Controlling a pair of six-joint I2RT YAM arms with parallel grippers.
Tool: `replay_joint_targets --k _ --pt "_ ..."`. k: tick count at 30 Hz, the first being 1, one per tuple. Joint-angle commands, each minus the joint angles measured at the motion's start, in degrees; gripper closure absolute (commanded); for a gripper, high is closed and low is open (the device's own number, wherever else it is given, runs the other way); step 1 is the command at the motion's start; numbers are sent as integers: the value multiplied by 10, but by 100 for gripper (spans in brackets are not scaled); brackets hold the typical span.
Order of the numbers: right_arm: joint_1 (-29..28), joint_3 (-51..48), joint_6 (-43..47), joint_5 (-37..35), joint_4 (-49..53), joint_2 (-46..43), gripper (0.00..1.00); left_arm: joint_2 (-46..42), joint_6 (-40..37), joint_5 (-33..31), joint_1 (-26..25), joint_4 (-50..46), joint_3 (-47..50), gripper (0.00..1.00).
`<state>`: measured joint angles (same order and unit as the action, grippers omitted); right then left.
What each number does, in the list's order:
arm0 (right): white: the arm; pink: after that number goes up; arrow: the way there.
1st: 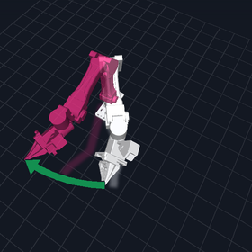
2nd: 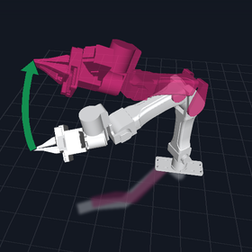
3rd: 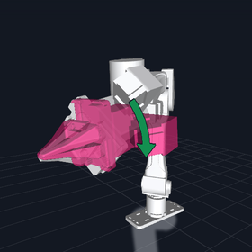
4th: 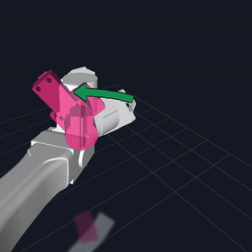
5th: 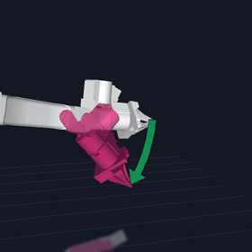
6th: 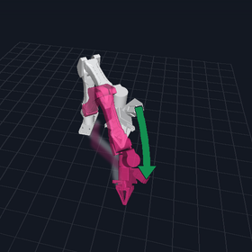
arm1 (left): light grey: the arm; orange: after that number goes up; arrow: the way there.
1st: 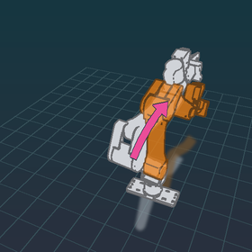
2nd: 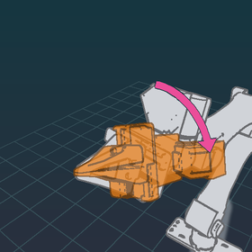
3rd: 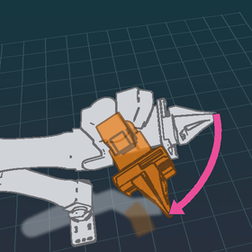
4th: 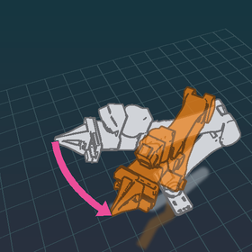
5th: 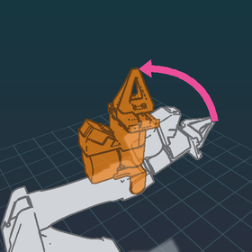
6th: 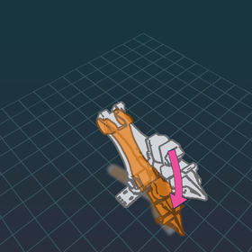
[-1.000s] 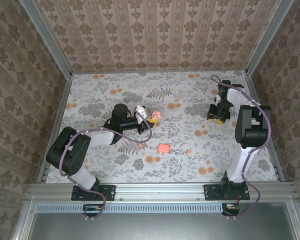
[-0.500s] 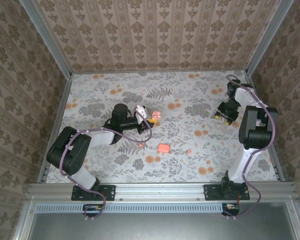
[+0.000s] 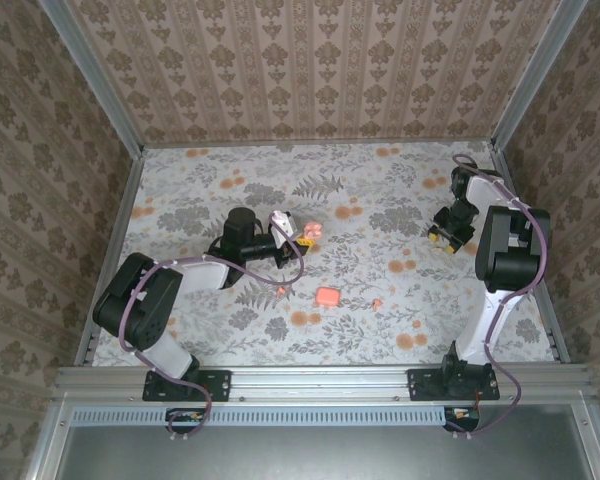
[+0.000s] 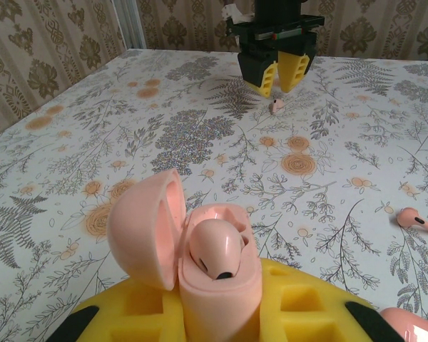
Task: Insert wireless bluetooth earbuds into charging case
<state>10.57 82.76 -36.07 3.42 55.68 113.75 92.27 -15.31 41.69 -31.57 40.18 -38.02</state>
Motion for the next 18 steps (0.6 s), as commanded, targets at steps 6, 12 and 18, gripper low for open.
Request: replay_joint_targets --k 6,12,18 --pt "-4 -13 -15 17 -10 22 60 -3 -10 0 -1 -4 -16 87" --pt "-4 -19 -15 12 -19 26 62 -2 -11 0 -1 -5 -17 87" --pt "-5 -26 -16 12 -27 29 67 -2 -11 -1 -1 -5 -17 87"
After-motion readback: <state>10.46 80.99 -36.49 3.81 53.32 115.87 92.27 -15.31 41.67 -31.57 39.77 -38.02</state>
